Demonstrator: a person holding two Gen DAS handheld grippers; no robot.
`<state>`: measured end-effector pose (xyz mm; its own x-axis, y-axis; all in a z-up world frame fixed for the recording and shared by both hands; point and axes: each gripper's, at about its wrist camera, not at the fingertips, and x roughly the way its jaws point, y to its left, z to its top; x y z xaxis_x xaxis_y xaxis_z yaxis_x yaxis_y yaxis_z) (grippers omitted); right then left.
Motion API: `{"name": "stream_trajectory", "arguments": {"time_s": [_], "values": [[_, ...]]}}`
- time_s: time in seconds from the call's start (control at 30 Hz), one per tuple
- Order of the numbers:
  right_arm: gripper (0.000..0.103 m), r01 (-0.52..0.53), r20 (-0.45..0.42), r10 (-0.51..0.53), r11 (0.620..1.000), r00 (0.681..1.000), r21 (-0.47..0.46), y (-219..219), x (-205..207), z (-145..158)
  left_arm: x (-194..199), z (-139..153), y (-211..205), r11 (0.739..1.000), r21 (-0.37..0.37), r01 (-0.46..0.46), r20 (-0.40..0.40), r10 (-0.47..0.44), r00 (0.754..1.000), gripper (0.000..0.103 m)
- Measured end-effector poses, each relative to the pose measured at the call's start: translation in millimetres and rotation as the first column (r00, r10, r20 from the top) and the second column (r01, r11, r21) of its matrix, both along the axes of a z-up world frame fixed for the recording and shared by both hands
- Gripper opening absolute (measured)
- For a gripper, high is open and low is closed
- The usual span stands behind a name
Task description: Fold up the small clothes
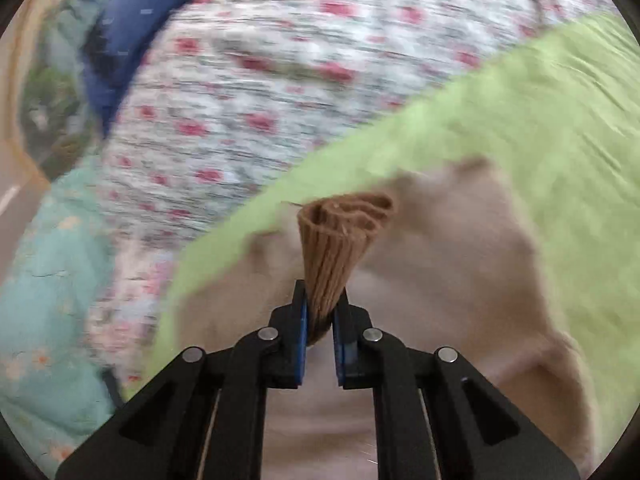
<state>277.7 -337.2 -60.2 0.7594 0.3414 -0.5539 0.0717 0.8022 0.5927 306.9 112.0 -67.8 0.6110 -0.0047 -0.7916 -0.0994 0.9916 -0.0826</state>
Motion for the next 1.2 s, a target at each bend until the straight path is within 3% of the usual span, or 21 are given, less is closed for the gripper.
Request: {"name": "stream_trajectory", "arguments": {"time_s": [0.07,0.17,0.3,0.37,0.43,0.5,0.57,0.6,0.67,0.8,0.9,1.0,1.07,1.13,1.2], "values": [[0.012,0.004,-0.089,0.001,0.999,0.996,0.050,-8,-2,-26,-3,0,0,1.000,0.001,-0.002,0.005,0.002,1.000,0.069],[0.020,0.037,-0.125,-0.022,0.993,0.992,0.116,-16,-4,-41,-4,0,6,0.999,-0.031,-0.012,0.012,0.012,1.000,0.069],[0.052,0.060,-0.081,-0.051,0.992,0.995,0.115,-23,-6,-38,-7,0,17,0.995,-0.089,-0.045,0.029,0.048,0.998,0.070],[0.048,0.030,-0.076,-0.022,0.995,0.997,0.099,-20,-2,-37,-8,1,20,0.993,-0.103,-0.062,0.035,0.065,0.997,0.070],[0.011,-0.014,-0.050,0.017,0.998,0.999,0.053,-12,1,-27,-8,0,23,0.991,-0.116,-0.070,0.037,0.074,0.997,0.070],[0.011,-0.008,0.051,0.007,1.000,0.999,0.023,-9,-6,-6,-8,0,22,0.991,-0.116,-0.067,0.037,0.072,0.997,0.070],[0.011,0.025,0.031,-0.024,1.000,0.999,-0.016,-9,-8,0,-7,0,21,0.992,-0.110,-0.067,0.036,0.071,0.997,0.070],[0.013,0.037,-0.030,-0.038,0.999,0.999,-0.019,-12,-6,-6,-7,0,20,0.992,-0.107,-0.066,0.033,0.070,0.997,0.070],[0.020,0.072,-0.119,-0.078,0.996,0.990,-0.050,-15,-6,-18,-7,0,20,0.992,-0.105,-0.066,0.030,0.070,0.997,0.070],[0.052,0.111,-0.107,-0.116,0.992,0.987,-0.056,-22,-14,-25,-8,0,20,0.992,-0.105,-0.067,0.032,0.070,0.997,0.070],[0.055,0.128,-0.067,-0.132,0.990,0.989,-0.060,-23,-18,-16,-9,-1,18,0.994,-0.089,-0.067,0.034,0.070,0.997,0.070],[0.055,-0.055,-0.003,0.055,0.998,0.998,-0.007,6,-2,8,-10,-1,15,0.995,-0.069,-0.075,0.041,0.078,0.996,0.070],[0.055,-0.183,0.006,0.183,0.983,0.983,-0.016,36,20,23,-12,-1,14,0.995,-0.057,-0.083,0.047,0.085,0.995,0.070],[0.066,-0.363,0.021,0.363,0.931,0.932,0.032,78,55,32,-13,0,13,0.995,-0.050,-0.088,0.050,0.090,0.995,0.070],[0.080,-0.480,0.023,0.479,0.877,0.877,0.028,122,92,40,-15,-1,14,0.994,-0.056,-0.090,0.056,0.093,0.994,0.071]]}}
